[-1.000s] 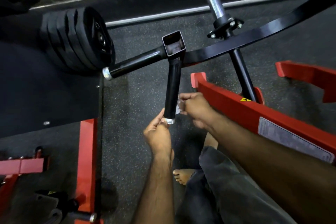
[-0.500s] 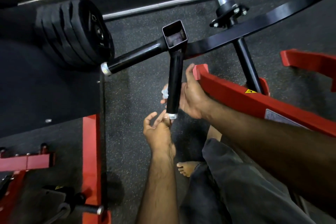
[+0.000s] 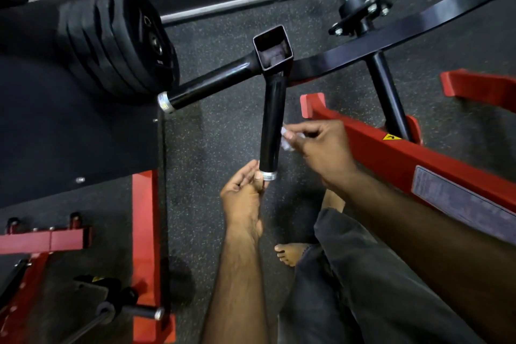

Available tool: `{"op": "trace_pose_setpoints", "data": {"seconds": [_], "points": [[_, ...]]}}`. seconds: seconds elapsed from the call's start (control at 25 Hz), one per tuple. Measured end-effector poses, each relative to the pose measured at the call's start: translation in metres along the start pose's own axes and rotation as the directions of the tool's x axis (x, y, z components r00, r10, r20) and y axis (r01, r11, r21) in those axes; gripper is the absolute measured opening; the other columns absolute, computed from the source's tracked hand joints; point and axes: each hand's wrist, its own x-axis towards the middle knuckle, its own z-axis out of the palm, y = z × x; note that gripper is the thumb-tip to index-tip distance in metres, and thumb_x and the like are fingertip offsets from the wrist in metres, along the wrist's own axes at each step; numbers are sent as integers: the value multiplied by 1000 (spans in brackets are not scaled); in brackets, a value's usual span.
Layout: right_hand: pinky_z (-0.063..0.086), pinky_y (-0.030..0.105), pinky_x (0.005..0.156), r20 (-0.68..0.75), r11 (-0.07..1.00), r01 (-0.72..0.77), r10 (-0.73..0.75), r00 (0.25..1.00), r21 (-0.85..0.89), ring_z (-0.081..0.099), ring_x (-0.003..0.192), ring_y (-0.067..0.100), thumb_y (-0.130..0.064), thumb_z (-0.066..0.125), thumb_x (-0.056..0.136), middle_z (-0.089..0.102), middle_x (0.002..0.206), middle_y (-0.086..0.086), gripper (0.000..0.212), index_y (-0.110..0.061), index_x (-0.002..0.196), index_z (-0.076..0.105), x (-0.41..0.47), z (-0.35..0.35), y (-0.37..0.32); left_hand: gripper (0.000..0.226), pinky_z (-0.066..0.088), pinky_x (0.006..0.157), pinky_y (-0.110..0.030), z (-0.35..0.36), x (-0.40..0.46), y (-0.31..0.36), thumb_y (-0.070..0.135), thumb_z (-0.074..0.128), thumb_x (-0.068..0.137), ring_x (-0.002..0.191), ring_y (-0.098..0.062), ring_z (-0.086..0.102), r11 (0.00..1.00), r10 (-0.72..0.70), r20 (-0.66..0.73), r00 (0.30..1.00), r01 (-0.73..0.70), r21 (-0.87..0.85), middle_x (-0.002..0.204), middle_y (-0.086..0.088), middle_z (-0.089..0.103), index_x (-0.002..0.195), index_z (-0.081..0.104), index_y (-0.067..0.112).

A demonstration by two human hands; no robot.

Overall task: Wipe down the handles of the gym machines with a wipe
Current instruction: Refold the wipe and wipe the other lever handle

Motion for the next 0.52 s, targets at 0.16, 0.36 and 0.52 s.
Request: {"op": "trace_pose_setpoints", "data": {"seconds": [0.16, 0.36, 0.52], "points": [[56, 25, 75, -39, 706, 626, -673, 738, -329, 69, 79, 10, -7, 80, 77, 73, 86, 4, 8, -5, 85, 77, 22, 5, -45, 26, 58, 64, -17, -6, 8, 7, -16, 57, 88, 65, -9, 72, 998, -54, 45, 998, 52, 47, 77, -6, 76, 92, 72, 5], [53, 41, 68, 130, 457, 597, -713, 689, -659, 60, 88, 27, -6, 61, 88, 60, 100, 14, 11, 1, 91, 69, 38, 23, -50, 26, 60, 72, -20, -9, 13, 15, -20, 52, 87, 68, -10, 73, 992, -108, 118, 987, 99, 72, 73, -6, 75, 97, 69, -2], [55, 42, 68, 300, 492, 628, -589, 750, -603, 62, 84, 27, -7, 61, 89, 59, 101, 13, 11, -1, 95, 68, 0, 18, -20, 25, 60, 72, -20, -11, 13, 16, -19, 54, 87, 69, -10, 73, 994, -100, 129, 987, 92, 62, 74, -7, 75, 98, 69, -3]]}}
